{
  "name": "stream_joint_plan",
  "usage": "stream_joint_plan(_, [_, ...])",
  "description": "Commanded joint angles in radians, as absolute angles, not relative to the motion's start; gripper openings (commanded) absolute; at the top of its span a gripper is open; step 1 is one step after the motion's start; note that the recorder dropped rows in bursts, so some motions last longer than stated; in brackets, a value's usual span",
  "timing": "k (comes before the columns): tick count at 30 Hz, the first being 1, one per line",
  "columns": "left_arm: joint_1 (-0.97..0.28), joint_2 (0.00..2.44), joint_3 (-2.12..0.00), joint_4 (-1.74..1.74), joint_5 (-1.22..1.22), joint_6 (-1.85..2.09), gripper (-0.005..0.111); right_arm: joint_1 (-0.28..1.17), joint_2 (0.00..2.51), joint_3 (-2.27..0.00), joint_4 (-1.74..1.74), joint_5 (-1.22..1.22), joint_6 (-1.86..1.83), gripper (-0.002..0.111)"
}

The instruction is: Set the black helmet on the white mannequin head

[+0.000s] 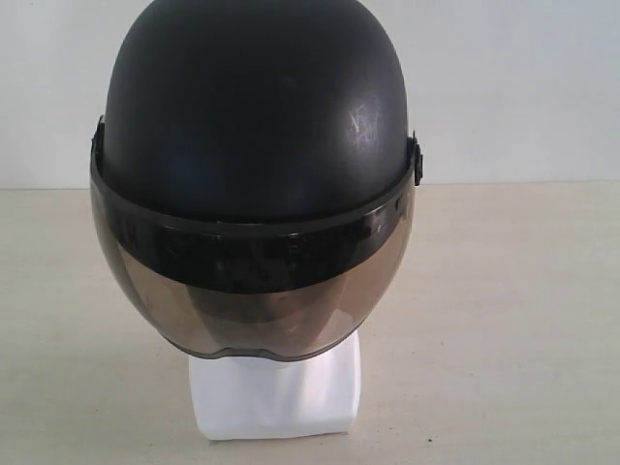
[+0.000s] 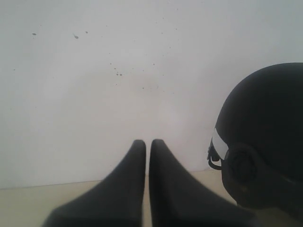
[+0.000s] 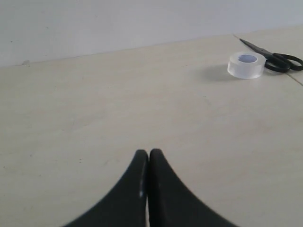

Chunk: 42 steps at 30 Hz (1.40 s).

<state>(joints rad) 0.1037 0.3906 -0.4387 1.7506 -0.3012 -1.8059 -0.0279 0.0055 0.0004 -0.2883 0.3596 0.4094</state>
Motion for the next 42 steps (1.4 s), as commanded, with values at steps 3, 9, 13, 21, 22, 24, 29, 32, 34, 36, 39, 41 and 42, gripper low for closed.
stream_joint_plan(3, [0.107, 0.388, -0.436, 1.744, -0.295, -1.812, 0.004, -0.031, 0.000, 0.000, 0.048, 0.344, 0.059, 0.000])
stream_joint_plan(9, [0.107, 0.388, -0.436, 1.744, -0.295, -1.812, 0.004, -0.031, 0.000, 0.000, 0.072, 0.344, 0.034, 0.000])
stream_joint_plan(13, [0.107, 0.388, -0.436, 1.744, -0.295, -1.812, 0.004, -0.031, 0.000, 0.000, 0.072, 0.344, 0.034, 0.000])
stream_joint_plan(21, [0.107, 0.388, -0.436, 1.744, -0.295, -1.812, 0.004, -0.031, 0.000, 0.000, 0.072, 0.351, 0.047, 0.000])
stream_joint_plan(22, [0.107, 0.388, -0.436, 1.744, -0.295, -1.812, 0.004, -0.031, 0.000, 0.000, 0.072, 0.351, 0.047, 0.000])
stream_joint_plan(24, [0.107, 0.388, -0.436, 1.744, -0.295, -1.812, 0.004, -0.031, 0.000, 0.000, 0.072, 0.351, 0.047, 0.000])
stream_joint_plan(29, [0.107, 0.388, -0.436, 1.744, -0.295, -1.812, 0.004, -0.031, 0.000, 0.000, 0.072, 0.349, 0.047, 0.000])
stream_joint_plan(32, [0.107, 0.388, -0.436, 1.744, -0.295, -1.812, 0.004, -0.031, 0.000, 0.000, 0.072, 0.349, 0.047, 0.000])
stream_joint_plan(34, [0.107, 0.388, -0.436, 1.744, -0.295, -1.812, 0.004, -0.031, 0.000, 0.000, 0.072, 0.349, 0.047, 0.000])
stream_joint_plan(36, [0.107, 0.388, -0.436, 1.744, -0.295, -1.812, 0.004, -0.031, 0.000, 0.000, 0.072, 0.349, 0.047, 0.000])
stream_joint_plan(39, [0.107, 0.388, -0.436, 1.744, -0.295, -1.812, 0.004, -0.031, 0.000, 0.000, 0.072, 0.349, 0.047, 0.000])
stream_joint_plan(41, [0.107, 0.388, -0.436, 1.744, -0.295, -1.812, 0.004, -0.031, 0.000, 0.000, 0.072, 0.349, 0.047, 0.000])
stream_joint_plan(42, [0.107, 0.373, -0.436, 1.744, -0.295, -1.808, 0.004, -0.031, 0.000, 0.000, 0.072, 0.349, 0.047, 0.000])
